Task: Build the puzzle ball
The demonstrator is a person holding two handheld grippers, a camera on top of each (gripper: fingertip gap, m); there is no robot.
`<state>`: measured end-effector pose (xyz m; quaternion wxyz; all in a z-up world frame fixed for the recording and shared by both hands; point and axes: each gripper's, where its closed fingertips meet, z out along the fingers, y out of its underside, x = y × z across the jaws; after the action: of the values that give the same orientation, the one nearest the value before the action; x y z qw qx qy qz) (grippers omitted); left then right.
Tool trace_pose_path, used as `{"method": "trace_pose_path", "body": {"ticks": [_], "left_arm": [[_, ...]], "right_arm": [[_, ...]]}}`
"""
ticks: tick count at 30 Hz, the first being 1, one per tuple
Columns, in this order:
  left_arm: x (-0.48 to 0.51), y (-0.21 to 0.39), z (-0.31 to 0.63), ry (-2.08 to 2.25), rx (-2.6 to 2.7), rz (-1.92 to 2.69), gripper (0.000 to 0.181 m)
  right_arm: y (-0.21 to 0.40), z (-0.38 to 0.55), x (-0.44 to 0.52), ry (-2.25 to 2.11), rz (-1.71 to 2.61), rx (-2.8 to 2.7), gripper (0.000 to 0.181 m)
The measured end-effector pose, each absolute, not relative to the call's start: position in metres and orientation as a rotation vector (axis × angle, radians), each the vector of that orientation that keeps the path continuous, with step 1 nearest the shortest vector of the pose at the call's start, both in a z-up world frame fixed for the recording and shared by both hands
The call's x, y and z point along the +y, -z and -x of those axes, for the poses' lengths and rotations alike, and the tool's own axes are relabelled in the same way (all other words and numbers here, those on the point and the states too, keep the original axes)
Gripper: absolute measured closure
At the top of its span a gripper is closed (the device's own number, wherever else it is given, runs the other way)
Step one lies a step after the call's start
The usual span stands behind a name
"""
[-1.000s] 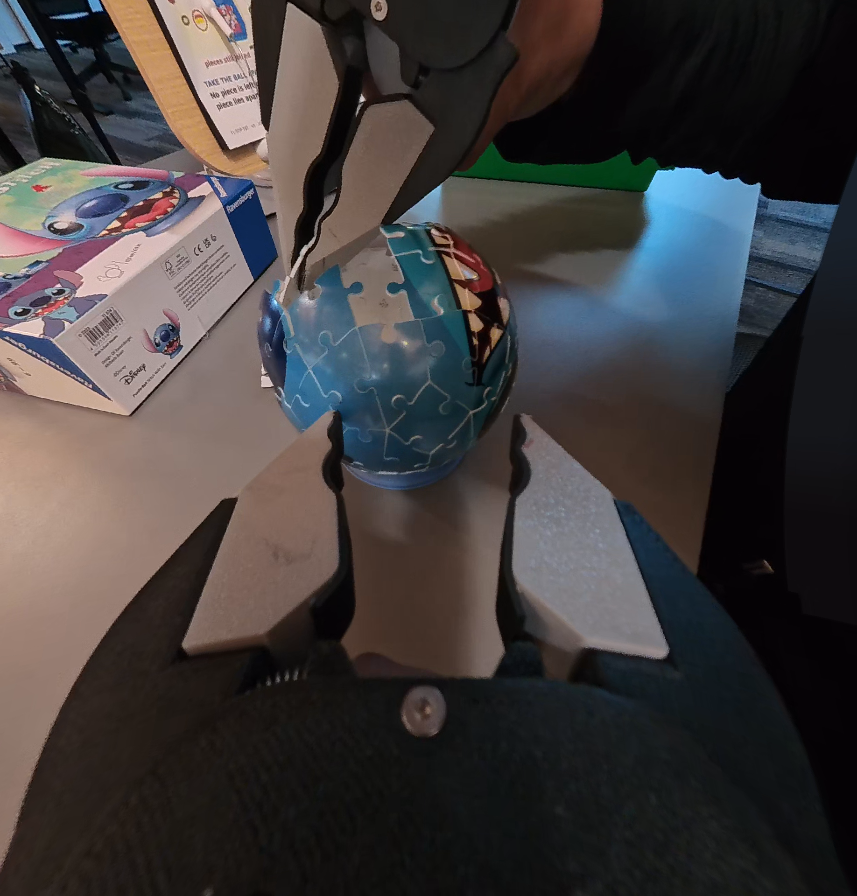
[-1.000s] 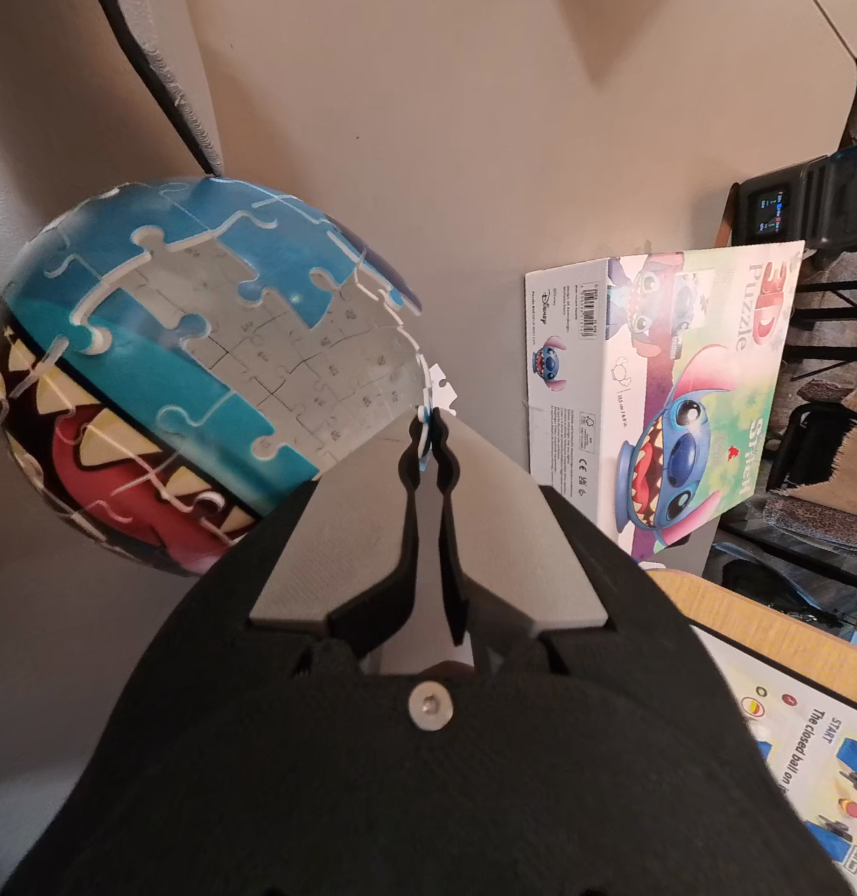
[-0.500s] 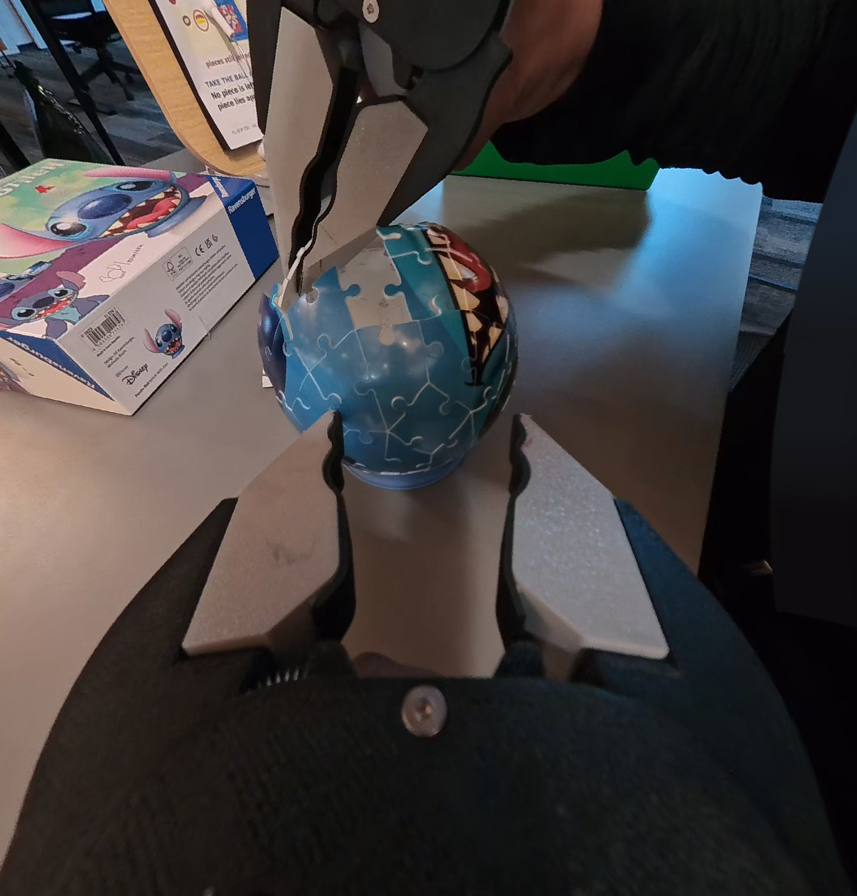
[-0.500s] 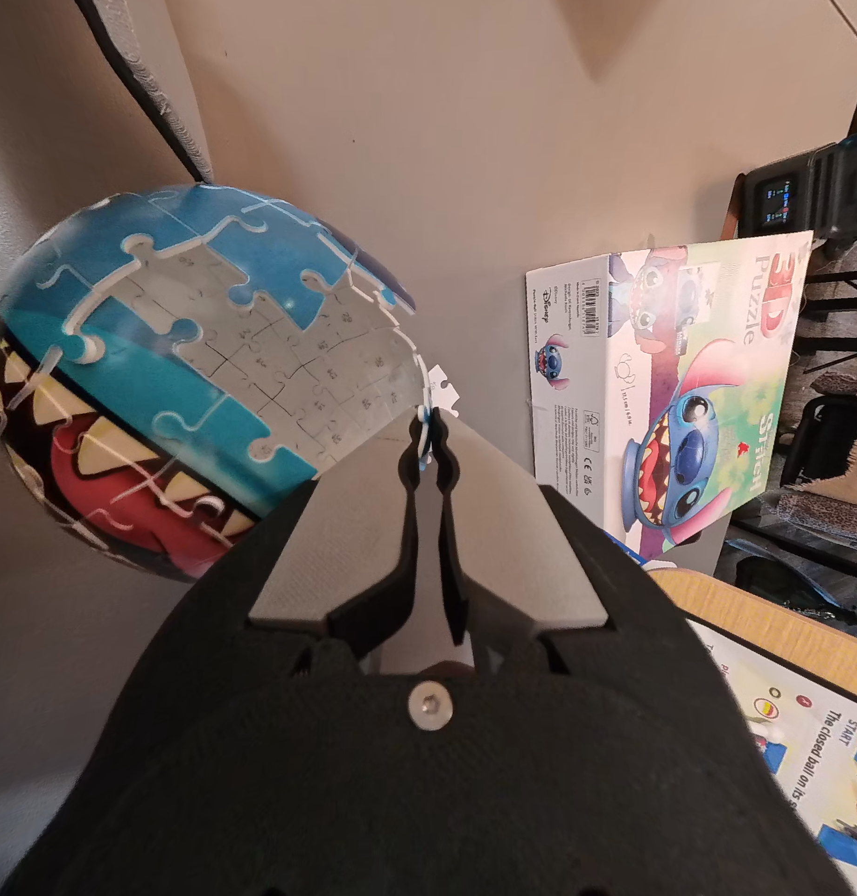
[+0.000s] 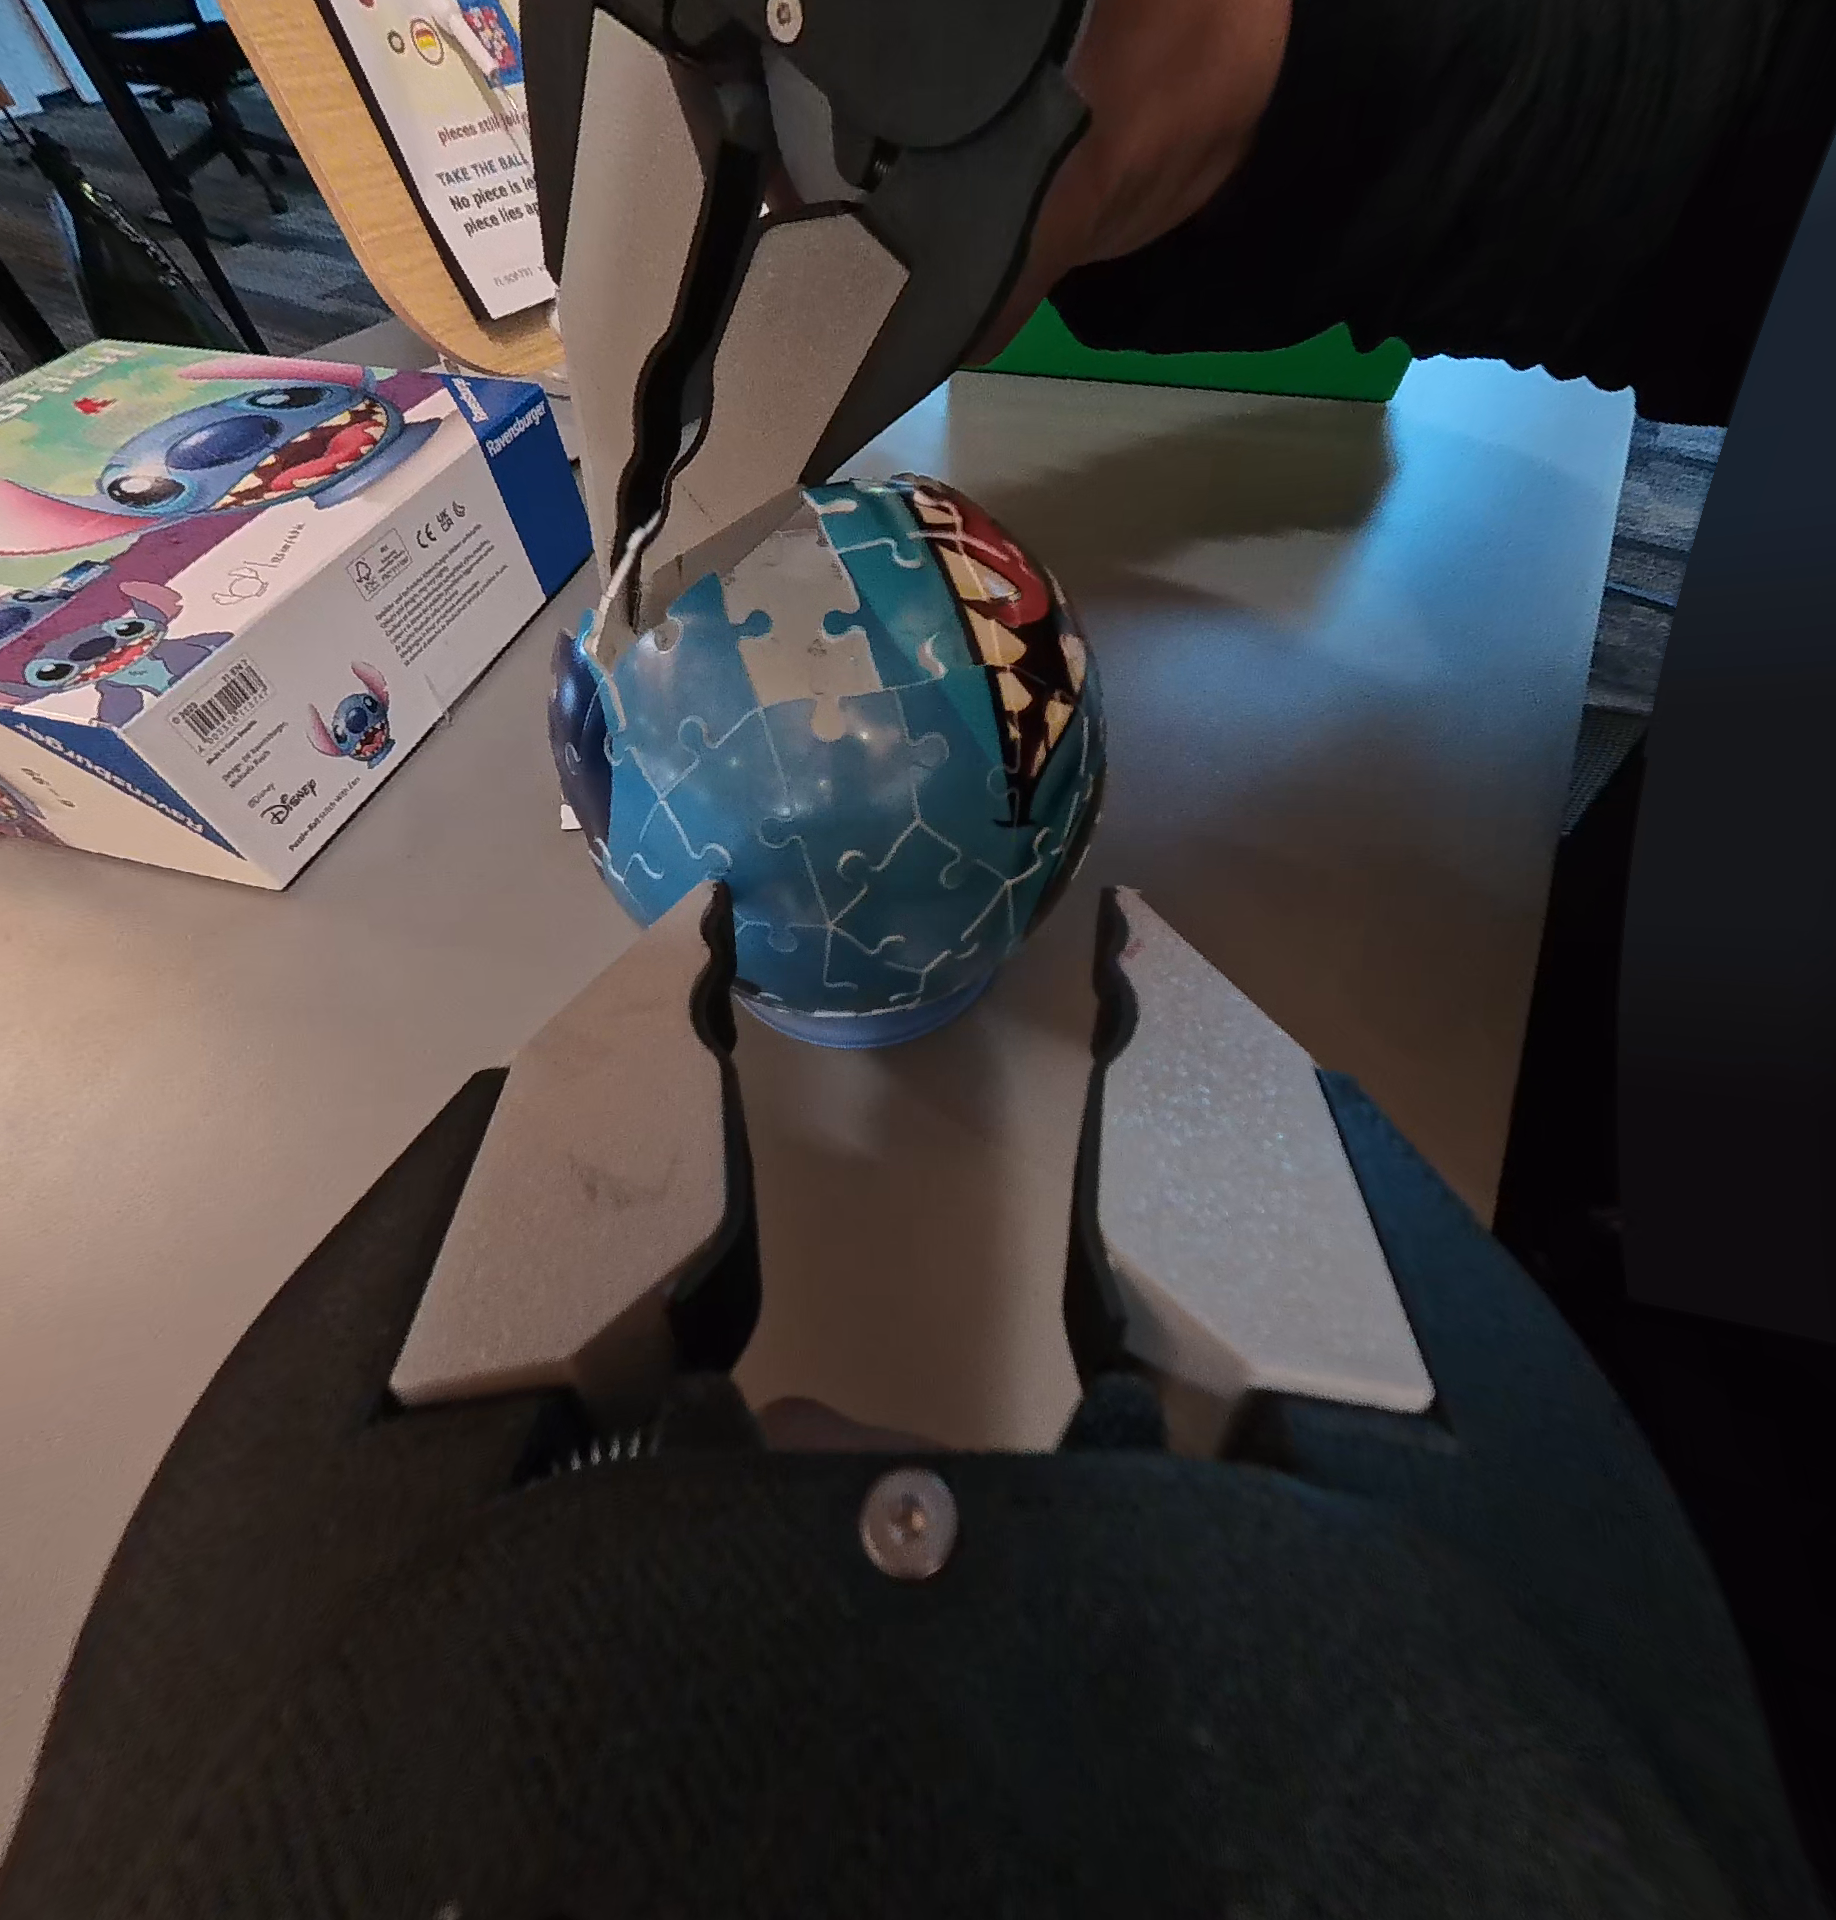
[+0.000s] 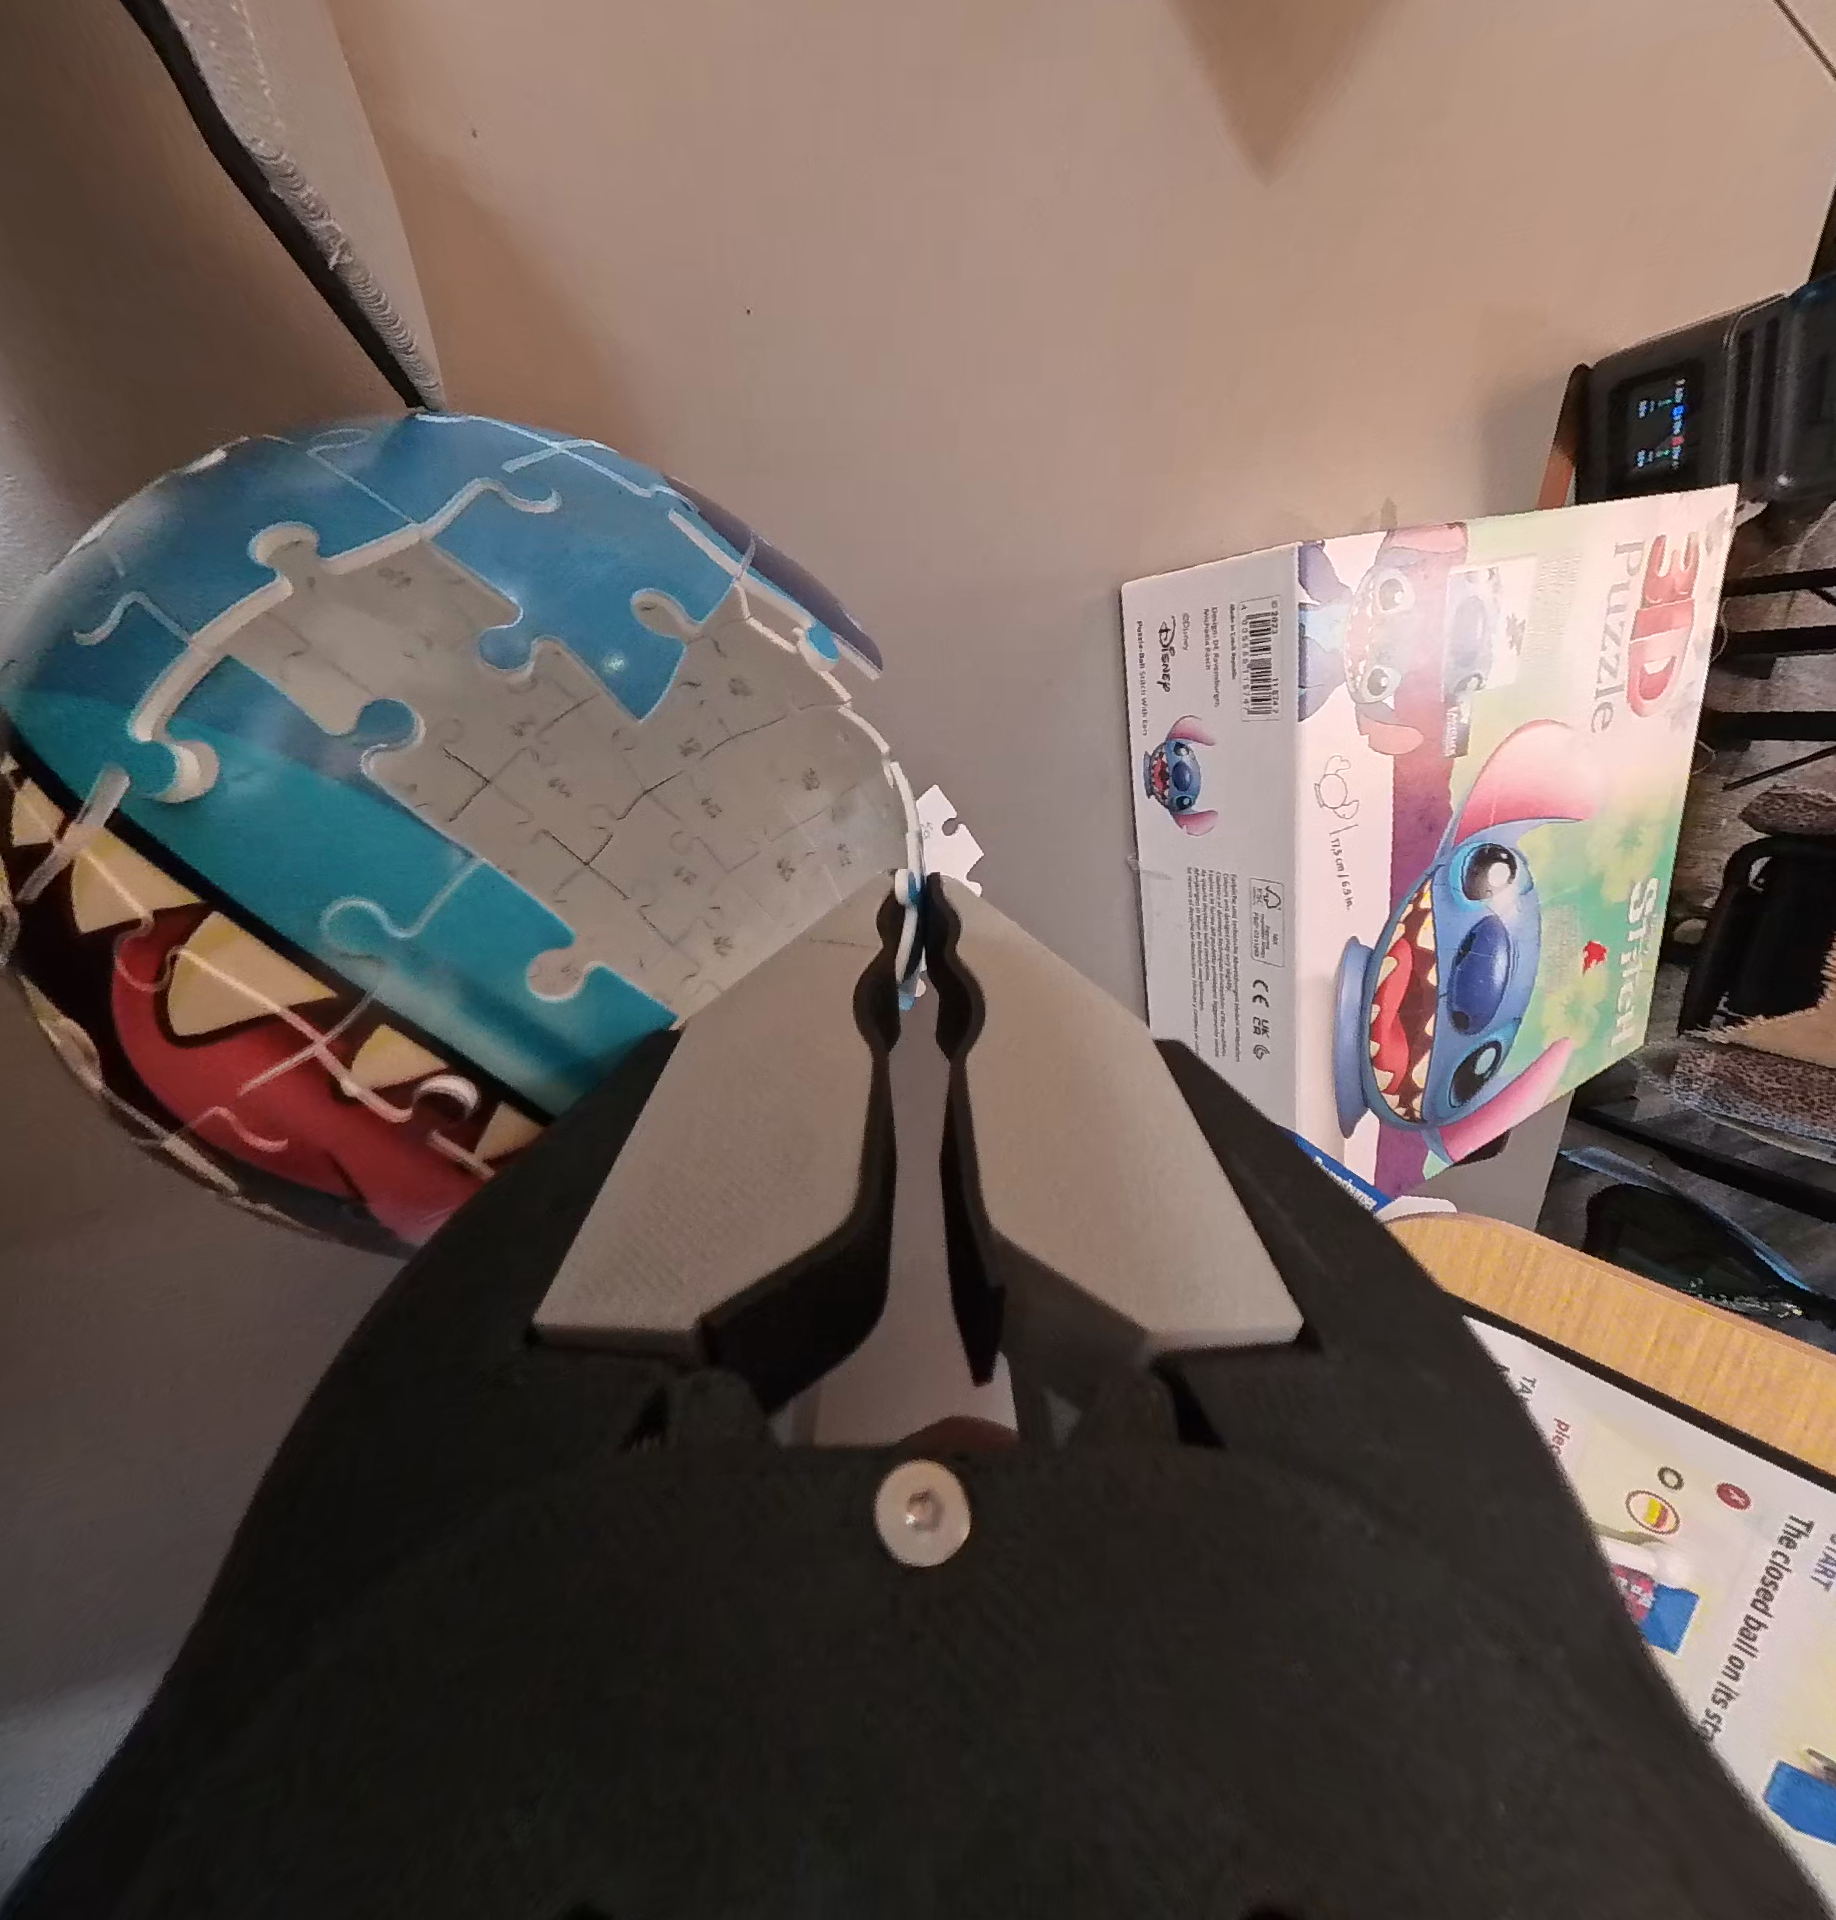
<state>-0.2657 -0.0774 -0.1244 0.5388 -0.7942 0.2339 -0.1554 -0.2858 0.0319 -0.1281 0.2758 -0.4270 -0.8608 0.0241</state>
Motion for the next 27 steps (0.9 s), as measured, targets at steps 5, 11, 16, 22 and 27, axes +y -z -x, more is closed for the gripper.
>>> {"method": "trace_pose_path", "body": {"ticks": [5,11,16,22,27], "left_arm": [[-0.078,0.124,0.265,0.374,0.556,1.885,0.114],[-0.078,0.124,0.265,0.376,0.556,1.89,0.115],[-0.078,0.123,0.264,0.38,0.555,1.889,0.115],[-0.079,0.124,0.263,0.375,0.555,1.895,0.114],[-0.082,0.125,0.267,0.357,0.551,1.908,0.113]], "right_arm": [[0.128,0.286,0.032,-0.068,1.148,-2.314,0.181],[0.124,0.288,0.031,-0.076,1.107,-2.301,0.181],[0.116,0.29,0.032,-0.125,1.107,-2.277,0.171],[0.101,0.282,0.035,-0.164,1.116,-2.272,0.158],[0.058,0.262,0.058,-0.31,1.215,-2.1,0.16]]}}
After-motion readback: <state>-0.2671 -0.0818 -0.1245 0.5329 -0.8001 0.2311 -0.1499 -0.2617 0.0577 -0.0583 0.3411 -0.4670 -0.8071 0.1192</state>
